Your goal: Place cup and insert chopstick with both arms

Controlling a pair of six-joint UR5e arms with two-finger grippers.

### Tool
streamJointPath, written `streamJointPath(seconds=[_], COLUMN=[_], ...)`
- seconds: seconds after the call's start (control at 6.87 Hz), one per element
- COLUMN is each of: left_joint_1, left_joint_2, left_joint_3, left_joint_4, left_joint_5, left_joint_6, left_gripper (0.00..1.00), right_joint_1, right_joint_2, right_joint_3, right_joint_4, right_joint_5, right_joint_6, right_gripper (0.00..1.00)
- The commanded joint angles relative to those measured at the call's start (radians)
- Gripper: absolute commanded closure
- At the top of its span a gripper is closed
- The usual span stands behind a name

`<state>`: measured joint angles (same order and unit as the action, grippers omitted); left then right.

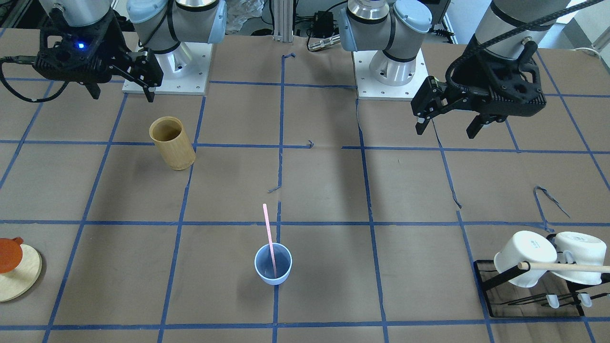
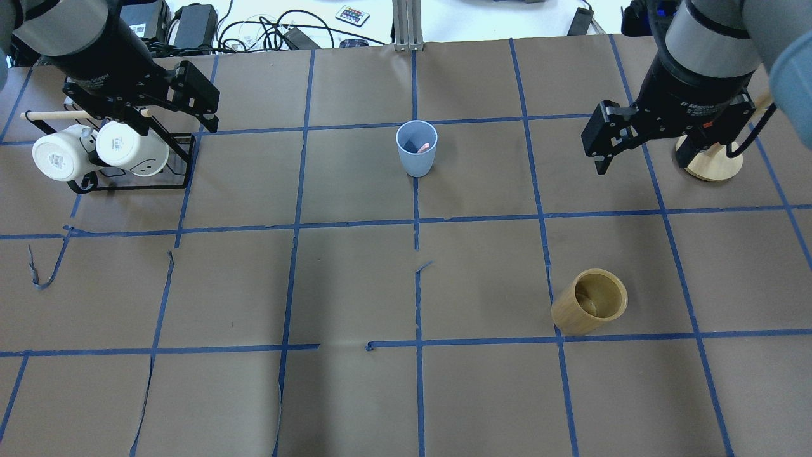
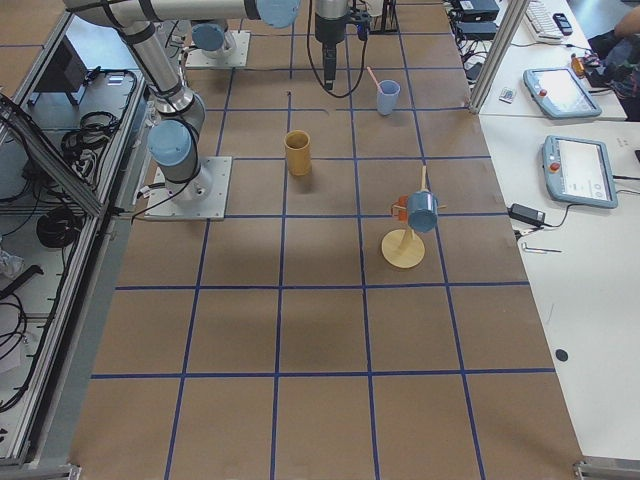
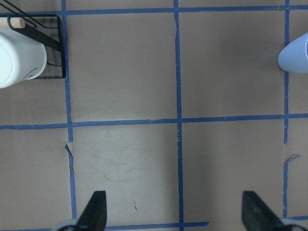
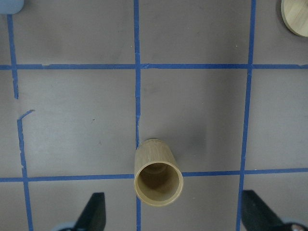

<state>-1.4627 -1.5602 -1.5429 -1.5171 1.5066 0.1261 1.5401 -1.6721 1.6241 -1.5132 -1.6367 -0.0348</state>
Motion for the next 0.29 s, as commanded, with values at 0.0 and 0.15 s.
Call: streamJointPath(seconds=[0.0, 0.15], left_joint_1=[-0.002, -0.004], left_joint_2=[-0.006, 0.006], left_joint_3=[0.003, 0.001], left_joint_4=[0.0, -0.001], left_joint_5=[-0.011, 0.0], left_joint_6=[-0.006, -0.006], left_gripper=[0.0, 0.0], right_joint_1=[0.0, 0.0], right_joint_2=[0.0, 0.0], right_joint_3=[0.002, 0.002], right_joint_4=[-0.001, 0.001], right_joint_5=[0.001, 0.003], right_joint_6=[0.001, 0.001], right_gripper=[0.0, 0.0])
